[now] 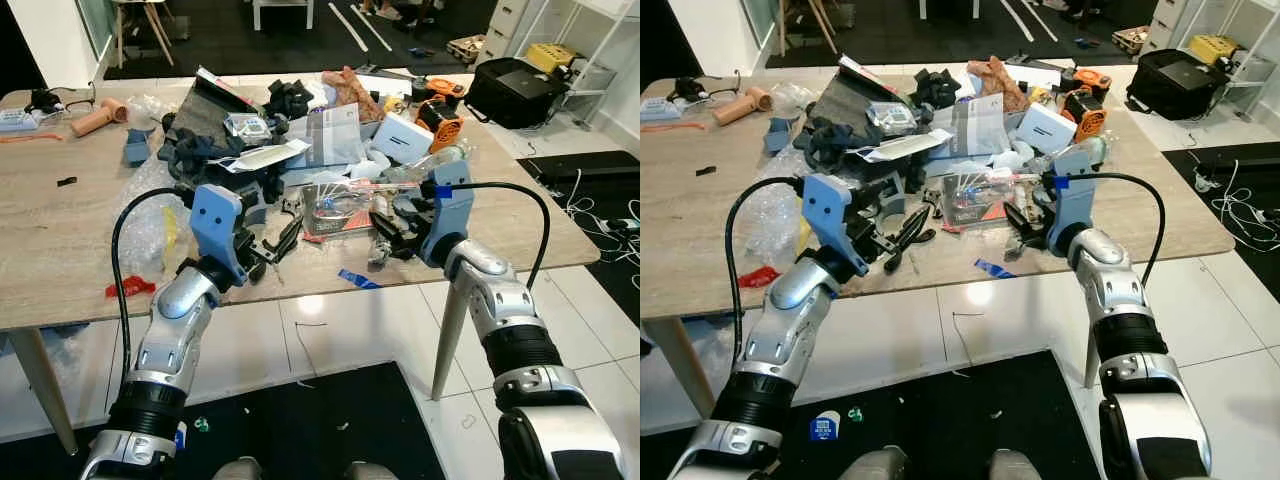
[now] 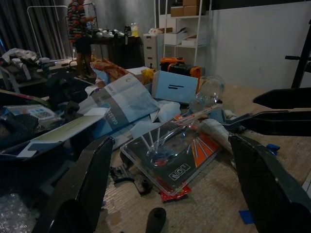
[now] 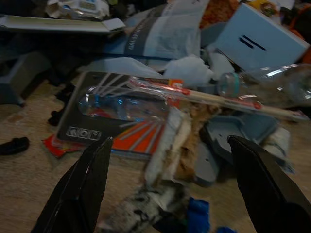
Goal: Picking trash to rubbish bin
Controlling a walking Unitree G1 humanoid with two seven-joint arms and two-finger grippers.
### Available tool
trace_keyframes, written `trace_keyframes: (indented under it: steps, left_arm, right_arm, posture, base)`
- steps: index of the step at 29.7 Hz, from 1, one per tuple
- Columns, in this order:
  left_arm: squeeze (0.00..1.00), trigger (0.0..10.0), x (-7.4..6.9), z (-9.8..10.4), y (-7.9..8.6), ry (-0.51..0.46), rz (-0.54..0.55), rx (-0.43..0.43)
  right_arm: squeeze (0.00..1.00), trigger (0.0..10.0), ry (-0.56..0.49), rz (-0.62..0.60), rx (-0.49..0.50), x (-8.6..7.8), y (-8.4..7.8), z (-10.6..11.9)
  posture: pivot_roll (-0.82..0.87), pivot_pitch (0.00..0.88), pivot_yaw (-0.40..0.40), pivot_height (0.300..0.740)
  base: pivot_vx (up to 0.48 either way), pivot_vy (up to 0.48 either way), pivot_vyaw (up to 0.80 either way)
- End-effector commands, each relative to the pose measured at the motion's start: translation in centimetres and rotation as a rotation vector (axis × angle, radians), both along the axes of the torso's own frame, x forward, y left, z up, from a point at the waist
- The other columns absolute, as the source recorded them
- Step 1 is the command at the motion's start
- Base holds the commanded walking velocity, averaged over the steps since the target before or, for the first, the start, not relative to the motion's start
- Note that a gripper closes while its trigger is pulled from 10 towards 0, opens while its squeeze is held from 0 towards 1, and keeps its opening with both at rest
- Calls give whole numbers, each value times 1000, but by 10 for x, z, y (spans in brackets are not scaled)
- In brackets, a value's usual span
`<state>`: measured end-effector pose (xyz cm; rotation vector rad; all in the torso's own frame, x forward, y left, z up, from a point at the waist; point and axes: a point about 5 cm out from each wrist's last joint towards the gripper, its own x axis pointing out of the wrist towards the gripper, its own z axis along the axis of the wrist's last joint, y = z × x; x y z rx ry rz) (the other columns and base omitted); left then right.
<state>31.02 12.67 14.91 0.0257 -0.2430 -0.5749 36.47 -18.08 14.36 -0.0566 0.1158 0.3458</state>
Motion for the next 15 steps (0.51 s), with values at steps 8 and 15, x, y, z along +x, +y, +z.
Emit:
trace_keyframes:
  steps: [8,15]
  left_arm:
    - [0,10000,-3,0,-2,-14,-4,6]
    - [0,10000,1,13,7,-53,24,28]
  right_arm:
    - [0,10000,51,-155,6,5,-19,-10]
    - [0,10000,96,-170,283,4,-26,-17]
  posture:
    - [-57,0,-23,740]
    - [-55,0,-5,740]
  base:
    - [0,0,0]
    - [0,0,0]
